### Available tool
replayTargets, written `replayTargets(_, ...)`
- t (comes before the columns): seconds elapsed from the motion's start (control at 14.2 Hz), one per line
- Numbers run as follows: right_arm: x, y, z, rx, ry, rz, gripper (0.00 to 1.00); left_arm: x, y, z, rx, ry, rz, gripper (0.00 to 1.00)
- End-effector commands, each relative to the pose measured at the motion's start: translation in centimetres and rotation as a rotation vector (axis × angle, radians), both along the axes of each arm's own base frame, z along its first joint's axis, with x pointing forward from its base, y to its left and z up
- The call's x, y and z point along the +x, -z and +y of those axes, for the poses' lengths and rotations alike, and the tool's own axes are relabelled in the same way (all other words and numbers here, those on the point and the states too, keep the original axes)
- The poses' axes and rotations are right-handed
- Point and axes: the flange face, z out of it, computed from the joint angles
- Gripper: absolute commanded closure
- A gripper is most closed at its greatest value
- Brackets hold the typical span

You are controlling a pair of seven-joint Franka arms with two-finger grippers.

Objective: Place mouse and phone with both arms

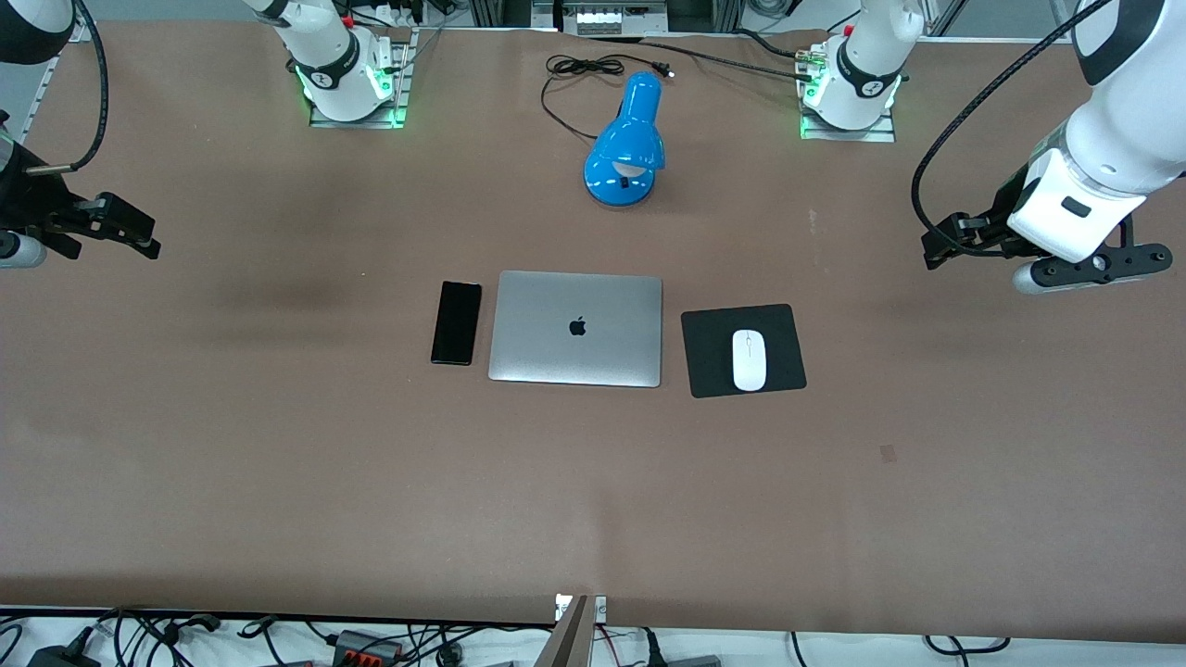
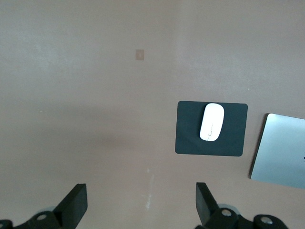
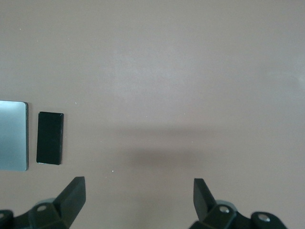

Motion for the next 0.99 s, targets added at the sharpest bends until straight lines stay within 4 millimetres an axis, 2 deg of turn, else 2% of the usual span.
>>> replayTargets(0.0, -0.68, -0.69, 0.11, -0.008, -0.016, -0.001, 0.00, 0.12, -0.45, -0.03, -0.024, 0.008, 0.005, 0.00)
replayTargets(0.92, -1.35, -1.16, -0.57, 0.001, 0.000, 0.001, 0.00, 0.13, -0.24, 0.16, -0.022, 0.008, 0.008, 0.00)
